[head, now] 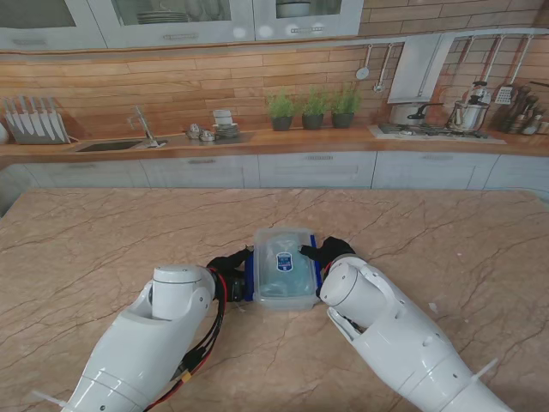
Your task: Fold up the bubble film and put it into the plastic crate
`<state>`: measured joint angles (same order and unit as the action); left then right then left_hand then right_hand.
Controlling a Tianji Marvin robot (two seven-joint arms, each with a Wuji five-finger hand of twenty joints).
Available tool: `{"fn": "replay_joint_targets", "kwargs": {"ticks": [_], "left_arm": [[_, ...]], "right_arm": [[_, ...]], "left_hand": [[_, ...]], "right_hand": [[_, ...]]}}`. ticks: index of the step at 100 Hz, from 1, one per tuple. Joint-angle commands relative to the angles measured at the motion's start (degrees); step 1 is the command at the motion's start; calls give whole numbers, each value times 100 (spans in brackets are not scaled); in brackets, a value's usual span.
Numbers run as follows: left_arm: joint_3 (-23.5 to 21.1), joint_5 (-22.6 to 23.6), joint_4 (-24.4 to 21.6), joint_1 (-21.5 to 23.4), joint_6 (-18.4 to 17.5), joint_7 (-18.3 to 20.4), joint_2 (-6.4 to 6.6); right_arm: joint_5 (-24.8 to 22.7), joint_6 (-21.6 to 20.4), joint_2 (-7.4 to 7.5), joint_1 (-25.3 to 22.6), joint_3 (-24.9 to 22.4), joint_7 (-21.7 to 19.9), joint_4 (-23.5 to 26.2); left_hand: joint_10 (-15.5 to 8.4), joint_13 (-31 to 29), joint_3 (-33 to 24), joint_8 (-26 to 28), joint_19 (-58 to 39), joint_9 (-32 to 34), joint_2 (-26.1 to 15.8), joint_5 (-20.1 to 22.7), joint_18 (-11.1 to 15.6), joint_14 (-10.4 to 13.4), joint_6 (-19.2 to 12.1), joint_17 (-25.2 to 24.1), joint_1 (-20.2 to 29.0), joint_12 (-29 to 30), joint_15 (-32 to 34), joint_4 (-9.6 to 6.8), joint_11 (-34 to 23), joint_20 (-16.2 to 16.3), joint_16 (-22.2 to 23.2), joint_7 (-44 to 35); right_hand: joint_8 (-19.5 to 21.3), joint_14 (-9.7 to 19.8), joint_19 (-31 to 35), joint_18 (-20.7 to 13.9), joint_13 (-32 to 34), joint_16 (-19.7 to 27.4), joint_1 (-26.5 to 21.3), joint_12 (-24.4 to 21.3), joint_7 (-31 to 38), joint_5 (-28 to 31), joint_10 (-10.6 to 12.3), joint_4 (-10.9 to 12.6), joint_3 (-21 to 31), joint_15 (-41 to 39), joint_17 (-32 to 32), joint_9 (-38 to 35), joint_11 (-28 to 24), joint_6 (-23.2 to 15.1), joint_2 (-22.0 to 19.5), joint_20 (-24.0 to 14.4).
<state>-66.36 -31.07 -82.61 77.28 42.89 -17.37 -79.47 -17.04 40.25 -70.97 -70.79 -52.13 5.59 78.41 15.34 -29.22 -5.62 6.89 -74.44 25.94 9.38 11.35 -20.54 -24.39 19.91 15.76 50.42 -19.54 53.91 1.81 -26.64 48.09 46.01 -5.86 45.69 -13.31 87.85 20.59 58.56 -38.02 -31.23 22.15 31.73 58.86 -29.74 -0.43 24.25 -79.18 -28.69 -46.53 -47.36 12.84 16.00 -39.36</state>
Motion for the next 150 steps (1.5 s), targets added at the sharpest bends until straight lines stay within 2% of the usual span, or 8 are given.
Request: {"fn": "replay_joint_targets", "kwargs": {"ticks": [1,14,42,65,89,97,121,150], "left_arm": [[9,-6,-31,52,-1,-42,-39],[8,-55,-29,51,-18,-84,-51],[122,283,-58,-17,111,537,114],[678,1562,-117,-216,22,1167,389],[1333,2760,-149,-570,-110,1648,645],[1574,3114,-194,-719,-120,1959,779],[2172,3834,-300,-974,-191,2409,995],[2645,4169,-184,-1241,-285,2374,941]], "right_arm": [[13,15,-28,-50,4,-3,6],[21,14,-31,-44,4,-2,-6],[43,-13,-35,-28,11,-4,-37],[133,-114,-20,-89,17,-55,80],[196,-255,50,-207,25,-218,372],[209,-308,72,-236,28,-268,458],[361,-497,89,-238,84,-369,618],[642,-623,45,-186,153,-388,723]], "left_hand": [[279,-296,-104,302,-343,205,258,-51,-42,-97,51,226,-15,-78,230,-146,-7,-49,-73,-666],[406,-579,-185,731,-541,667,258,199,-120,-148,98,520,-9,-139,429,-132,-138,-44,-45,-1578],[689,-1134,227,1601,-1007,1882,-86,2541,-371,-294,-357,1228,67,-308,849,-111,-522,-126,-45,-3179],[773,-1712,463,2538,-1621,2439,-238,2571,-516,-385,-381,2025,55,-889,1423,-127,-1311,-161,49,-4552],[574,-2691,438,3807,-2866,3124,-621,2762,-272,-174,-551,3248,227,-1464,2187,-116,-2048,-838,-109,-5725],[406,-3337,438,4275,-3671,3524,-736,2967,190,260,-688,3937,203,-1729,2777,-122,-2510,-1408,-270,-6032],[307,-3535,303,4532,-3865,3680,-869,2999,231,253,-675,4110,364,-1836,2771,-145,-2598,-1570,-308,-6289],[382,-3563,104,4617,-3865,3694,-1019,2955,131,127,-559,4104,415,-1756,2593,-168,-2466,-1616,-392,-6301]], "right_hand": [[-27,-660,25,-166,-81,-76,-218,74,-49,-21,-133,242,80,-24,195,-19,-108,-224,-118,-193],[-30,-664,13,-165,-85,-76,-220,72,-55,-29,-128,244,79,-17,209,-17,-104,-226,-116,-191],[-40,-672,2,-162,-91,-78,-219,66,-58,-4,-141,245,73,-4,215,-22,-89,-241,-119,-191],[-33,-686,-3,-143,-87,-77,-246,38,10,120,-91,241,69,10,205,-152,-45,-269,-152,-192],[-24,-712,3,-111,-17,-76,-281,37,65,163,-93,223,34,21,166,-243,-45,-263,-248,-198],[-18,-698,11,-113,16,-76,-325,44,81,169,-126,214,23,16,134,-259,-60,-241,-316,-200],[-9,-699,12,-80,119,-59,-542,54,129,229,-142,171,-25,24,50,-353,-97,-204,-595,-194],[-17,-720,23,-37,234,-39,-667,43,166,287,-134,141,-25,25,-53,-486,-96,-154,-745,-185]]}}
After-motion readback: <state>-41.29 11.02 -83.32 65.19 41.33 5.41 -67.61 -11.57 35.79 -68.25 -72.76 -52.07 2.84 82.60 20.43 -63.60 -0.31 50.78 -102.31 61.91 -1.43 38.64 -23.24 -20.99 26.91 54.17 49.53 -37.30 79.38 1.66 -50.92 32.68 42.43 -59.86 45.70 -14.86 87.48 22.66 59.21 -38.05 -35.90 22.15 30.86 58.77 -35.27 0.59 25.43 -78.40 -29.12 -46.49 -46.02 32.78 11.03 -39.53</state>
